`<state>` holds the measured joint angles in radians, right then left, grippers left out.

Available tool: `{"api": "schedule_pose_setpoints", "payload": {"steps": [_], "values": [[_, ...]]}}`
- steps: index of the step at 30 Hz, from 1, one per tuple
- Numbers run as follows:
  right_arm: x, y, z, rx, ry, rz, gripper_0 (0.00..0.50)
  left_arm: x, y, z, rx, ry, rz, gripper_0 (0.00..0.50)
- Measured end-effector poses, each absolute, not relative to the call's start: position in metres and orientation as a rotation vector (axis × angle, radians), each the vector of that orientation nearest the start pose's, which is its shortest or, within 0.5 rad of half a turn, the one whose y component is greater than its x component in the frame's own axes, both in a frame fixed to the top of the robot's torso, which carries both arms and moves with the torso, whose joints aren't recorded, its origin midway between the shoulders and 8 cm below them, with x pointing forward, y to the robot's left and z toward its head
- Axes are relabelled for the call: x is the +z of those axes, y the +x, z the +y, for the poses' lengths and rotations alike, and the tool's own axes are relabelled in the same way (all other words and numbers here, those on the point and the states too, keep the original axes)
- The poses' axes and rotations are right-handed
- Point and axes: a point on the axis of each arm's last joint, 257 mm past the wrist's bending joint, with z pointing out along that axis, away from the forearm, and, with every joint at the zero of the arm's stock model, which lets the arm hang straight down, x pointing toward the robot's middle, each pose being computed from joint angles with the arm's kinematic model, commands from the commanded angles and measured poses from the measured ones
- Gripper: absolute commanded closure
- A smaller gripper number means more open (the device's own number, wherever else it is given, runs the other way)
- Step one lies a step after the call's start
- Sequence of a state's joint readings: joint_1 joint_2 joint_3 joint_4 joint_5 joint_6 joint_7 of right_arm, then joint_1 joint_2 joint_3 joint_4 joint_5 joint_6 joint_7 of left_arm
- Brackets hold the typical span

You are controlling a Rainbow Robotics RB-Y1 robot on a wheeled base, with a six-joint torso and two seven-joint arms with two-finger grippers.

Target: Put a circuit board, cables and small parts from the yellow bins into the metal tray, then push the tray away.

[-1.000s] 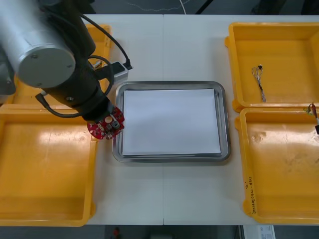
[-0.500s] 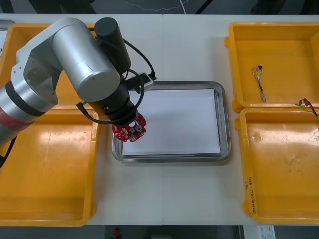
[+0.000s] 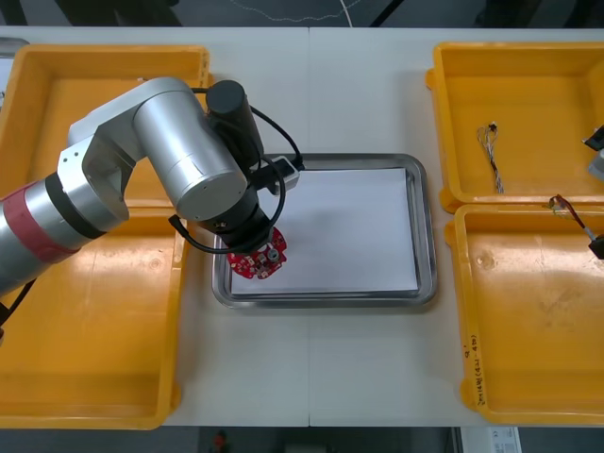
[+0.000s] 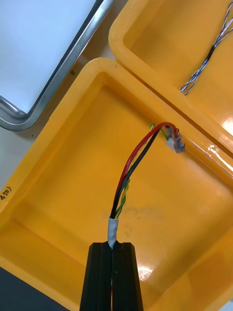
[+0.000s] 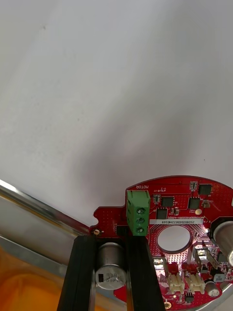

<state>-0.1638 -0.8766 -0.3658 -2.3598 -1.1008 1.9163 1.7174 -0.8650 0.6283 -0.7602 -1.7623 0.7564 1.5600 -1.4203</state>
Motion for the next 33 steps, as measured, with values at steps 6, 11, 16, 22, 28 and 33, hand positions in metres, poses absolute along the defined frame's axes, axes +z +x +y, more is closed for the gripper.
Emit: {"api": "schedule_pose_setpoints", "payload": {"steps": [6,11,16,22,28,33], "values": [[-0.118,0.351,-0.325,-0.101,-0.868,2.471,0.500,-0.242,0.474,0.099,0.145,1.082,2.486,0.500],[-0.120,0.351,-0.324,-0.099,-0.874,2.474,0.500,-0.248,0.473,0.100,0.158,1.092,2.489,0.500],[-0.121,0.350,-0.323,-0.097,-0.880,2.476,0.500,-0.251,0.474,0.099,0.154,1.089,2.494,0.500],[-0.121,0.350,-0.323,-0.097,-0.880,2.476,0.500,-0.258,0.474,0.096,0.155,1.103,2.484,0.498],[-0.122,0.350,-0.323,-0.097,-0.881,2.477,0.500,-0.258,0.473,0.096,0.152,1.090,2.490,0.275],[-0.122,0.350,-0.323,-0.097,-0.881,2.477,0.500,-0.258,0.473,0.096,0.142,1.049,2.506,0.128]]}}
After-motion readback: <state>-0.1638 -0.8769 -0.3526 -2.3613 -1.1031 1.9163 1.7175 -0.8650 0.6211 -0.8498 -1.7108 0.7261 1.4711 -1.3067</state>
